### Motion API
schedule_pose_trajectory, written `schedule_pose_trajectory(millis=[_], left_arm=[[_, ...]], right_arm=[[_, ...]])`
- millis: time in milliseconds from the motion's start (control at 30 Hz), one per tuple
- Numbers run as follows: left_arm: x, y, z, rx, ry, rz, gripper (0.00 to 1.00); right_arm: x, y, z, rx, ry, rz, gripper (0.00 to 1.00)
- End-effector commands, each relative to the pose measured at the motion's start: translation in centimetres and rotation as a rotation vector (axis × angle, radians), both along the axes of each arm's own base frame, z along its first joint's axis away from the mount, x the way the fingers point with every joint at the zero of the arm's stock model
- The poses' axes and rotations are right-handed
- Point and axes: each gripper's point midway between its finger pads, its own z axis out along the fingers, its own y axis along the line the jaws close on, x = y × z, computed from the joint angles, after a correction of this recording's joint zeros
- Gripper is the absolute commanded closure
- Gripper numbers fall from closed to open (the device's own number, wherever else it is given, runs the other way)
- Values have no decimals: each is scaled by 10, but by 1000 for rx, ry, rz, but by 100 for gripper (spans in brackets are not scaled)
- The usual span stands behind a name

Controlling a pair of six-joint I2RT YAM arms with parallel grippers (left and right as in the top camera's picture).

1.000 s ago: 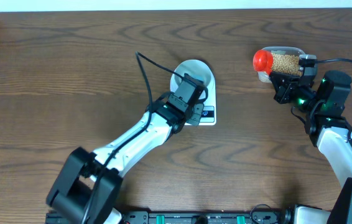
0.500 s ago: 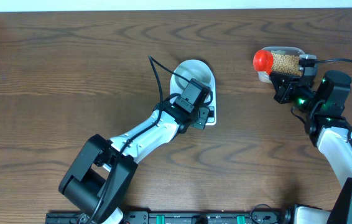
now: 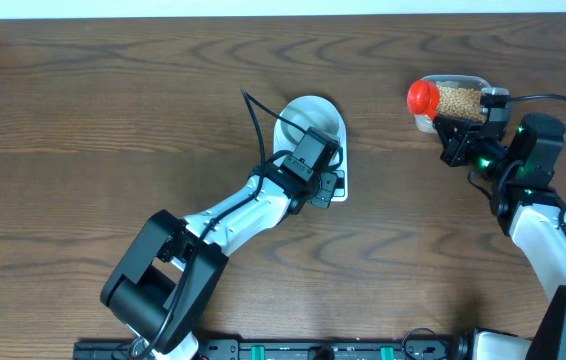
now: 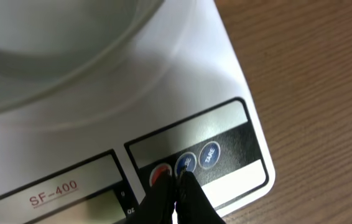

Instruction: Scoop item into bowl and weigh 50g on scale

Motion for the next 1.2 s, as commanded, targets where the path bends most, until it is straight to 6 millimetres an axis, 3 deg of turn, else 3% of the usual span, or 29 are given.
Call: schedule_pose_trajectory(millis=[0,1167], left_arm=[[3,1,-5,24,-10,-11,93],[6,4,-8,41,-20,0,93]], right_arm=[[3,-1,3,-17,-15,4,99],[2,-1,3,-17,-14,4,99]])
